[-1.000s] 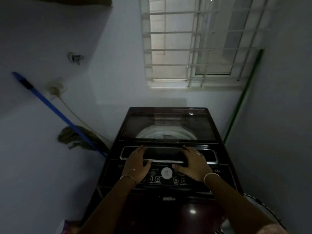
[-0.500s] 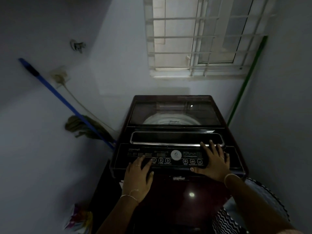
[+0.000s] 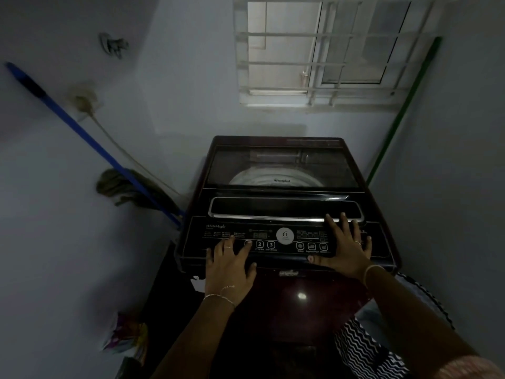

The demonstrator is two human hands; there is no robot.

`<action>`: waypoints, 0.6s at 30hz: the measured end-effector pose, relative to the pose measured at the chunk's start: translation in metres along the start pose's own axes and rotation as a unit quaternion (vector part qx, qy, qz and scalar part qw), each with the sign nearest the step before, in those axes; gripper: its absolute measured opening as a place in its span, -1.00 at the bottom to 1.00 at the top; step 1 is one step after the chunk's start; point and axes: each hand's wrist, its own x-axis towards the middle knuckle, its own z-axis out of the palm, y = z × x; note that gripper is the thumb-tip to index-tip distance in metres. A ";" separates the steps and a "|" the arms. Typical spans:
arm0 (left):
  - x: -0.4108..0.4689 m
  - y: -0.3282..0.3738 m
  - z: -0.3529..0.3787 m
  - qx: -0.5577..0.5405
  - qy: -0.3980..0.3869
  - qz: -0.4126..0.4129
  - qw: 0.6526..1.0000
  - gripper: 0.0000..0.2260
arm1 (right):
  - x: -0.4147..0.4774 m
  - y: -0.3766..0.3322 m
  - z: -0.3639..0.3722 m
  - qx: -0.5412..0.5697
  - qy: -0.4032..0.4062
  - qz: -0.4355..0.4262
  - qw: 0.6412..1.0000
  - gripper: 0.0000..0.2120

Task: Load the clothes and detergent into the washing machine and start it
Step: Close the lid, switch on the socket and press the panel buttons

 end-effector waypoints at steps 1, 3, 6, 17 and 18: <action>0.000 0.001 0.000 -0.003 0.001 0.001 1.000 -0.51 | 0.000 0.000 0.000 -0.001 0.000 0.000 1.000 0.15; 0.000 0.000 0.000 -0.008 0.005 0.002 1.000 -0.49 | 0.001 0.000 0.000 -0.001 -0.003 -0.001 1.000 0.15; -0.002 -0.001 0.001 -0.003 -0.007 0.003 1.000 -0.44 | 0.001 0.000 -0.001 -0.003 -0.013 -0.004 1.000 0.15; -0.007 0.003 0.003 0.067 -0.048 0.031 0.996 -0.21 | 0.002 -0.001 -0.005 -0.008 -0.046 -0.001 0.999 0.17; -0.006 0.004 0.003 0.070 -0.050 0.030 0.996 -0.20 | 0.002 -0.002 -0.005 -0.008 -0.050 0.000 0.999 0.17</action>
